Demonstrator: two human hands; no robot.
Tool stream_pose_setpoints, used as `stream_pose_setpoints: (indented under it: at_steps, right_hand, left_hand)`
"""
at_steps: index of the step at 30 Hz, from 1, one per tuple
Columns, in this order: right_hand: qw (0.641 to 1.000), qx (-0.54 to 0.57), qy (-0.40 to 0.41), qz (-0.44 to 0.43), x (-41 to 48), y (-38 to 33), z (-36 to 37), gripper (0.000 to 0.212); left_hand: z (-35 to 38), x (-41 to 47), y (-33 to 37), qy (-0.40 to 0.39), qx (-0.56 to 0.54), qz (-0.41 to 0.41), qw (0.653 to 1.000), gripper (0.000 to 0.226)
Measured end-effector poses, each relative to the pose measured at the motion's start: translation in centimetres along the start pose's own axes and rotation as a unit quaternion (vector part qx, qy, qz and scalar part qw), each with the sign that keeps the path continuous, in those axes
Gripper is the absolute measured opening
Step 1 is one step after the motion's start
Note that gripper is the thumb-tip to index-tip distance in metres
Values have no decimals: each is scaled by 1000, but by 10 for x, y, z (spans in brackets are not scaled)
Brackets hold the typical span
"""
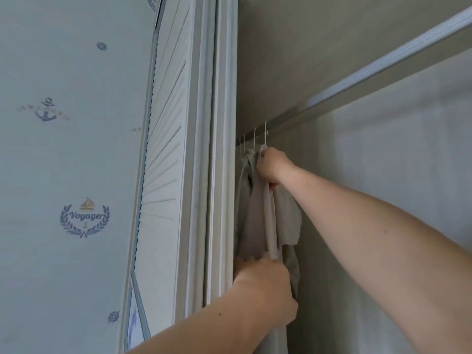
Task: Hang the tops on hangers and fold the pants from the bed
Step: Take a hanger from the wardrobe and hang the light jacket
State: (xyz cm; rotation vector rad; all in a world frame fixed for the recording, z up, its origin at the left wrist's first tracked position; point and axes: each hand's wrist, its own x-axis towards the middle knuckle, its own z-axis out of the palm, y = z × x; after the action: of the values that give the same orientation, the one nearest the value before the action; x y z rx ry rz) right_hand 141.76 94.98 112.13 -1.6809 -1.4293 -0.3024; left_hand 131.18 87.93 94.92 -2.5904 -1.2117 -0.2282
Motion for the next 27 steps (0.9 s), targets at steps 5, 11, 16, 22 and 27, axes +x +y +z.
stream_pose_setpoints:
  at_steps: [5, 11, 16, 22, 27]
  right_hand:
    - [1000, -6, -14, 0, 11, 13, 14, 42]
    - [998, 19, -13, -63, -7, 44, 17, 46]
    - [991, 63, -19, -113, -66, 77, 1, 56]
    - [988, 15, -36, -152, -171, 89, -14, 60]
    - [982, -17, -78, -170, -261, 61, -7, 70]
  left_hand:
    - [5, 3, -2, -2, 49, -9, 999, 47]
    - [8, -6, -1, 30, 44, -1, 999, 41]
    - [7, -35, 8, 82, 63, 45, 994, 50]
    - [30, -100, 3, 143, 54, 118, 981, 60]
    - [58, -175, -29, 166, 54, 103, 979, 68]
